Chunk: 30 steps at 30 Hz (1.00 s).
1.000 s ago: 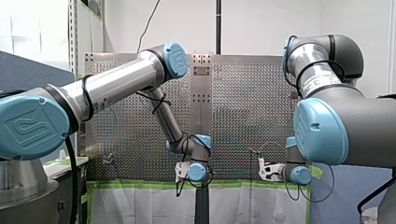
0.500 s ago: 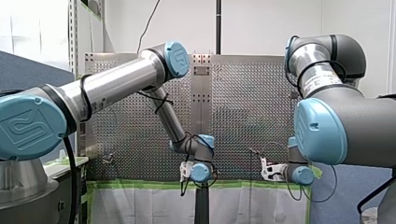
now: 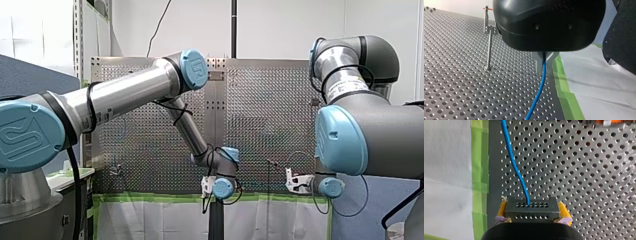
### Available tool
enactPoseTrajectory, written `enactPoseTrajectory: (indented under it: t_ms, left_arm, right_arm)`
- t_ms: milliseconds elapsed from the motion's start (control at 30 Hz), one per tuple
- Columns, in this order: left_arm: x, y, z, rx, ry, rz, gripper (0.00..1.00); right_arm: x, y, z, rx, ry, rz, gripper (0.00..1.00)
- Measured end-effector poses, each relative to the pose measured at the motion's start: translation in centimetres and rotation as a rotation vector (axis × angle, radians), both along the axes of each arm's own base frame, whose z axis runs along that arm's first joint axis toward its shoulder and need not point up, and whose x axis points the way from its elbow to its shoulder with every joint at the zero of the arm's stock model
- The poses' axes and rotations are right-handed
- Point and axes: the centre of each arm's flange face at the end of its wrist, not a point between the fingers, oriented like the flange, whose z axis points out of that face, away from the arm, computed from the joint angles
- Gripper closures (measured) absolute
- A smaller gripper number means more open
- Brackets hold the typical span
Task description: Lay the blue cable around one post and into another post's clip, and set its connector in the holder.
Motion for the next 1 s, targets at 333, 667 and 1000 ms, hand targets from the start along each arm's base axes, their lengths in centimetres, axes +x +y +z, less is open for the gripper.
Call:
enactPoseTrajectory:
  t_ms: [333,667,1000]
  left_arm:
    - [0.2,-1.4,0.9,-0.029,-0.007,-0.007,1.0]
    - [0.6,-2.9,2.0,-0.059,-0.013,-0.015,1.0]
    - [1.7,-4.2,3.5,-0.106,-0.022,-0.014,1.0]
  right_arm:
    - [-1.4,-0.6,0.1,0.0,-0.014,-0.026,1.0]
    - [-2.6,-2.3,0.7,-0.006,-0.054,-0.051,1.0]
    - [-3.4,-3.6,1.3,-0.009,-0.076,-0.068,1.0]
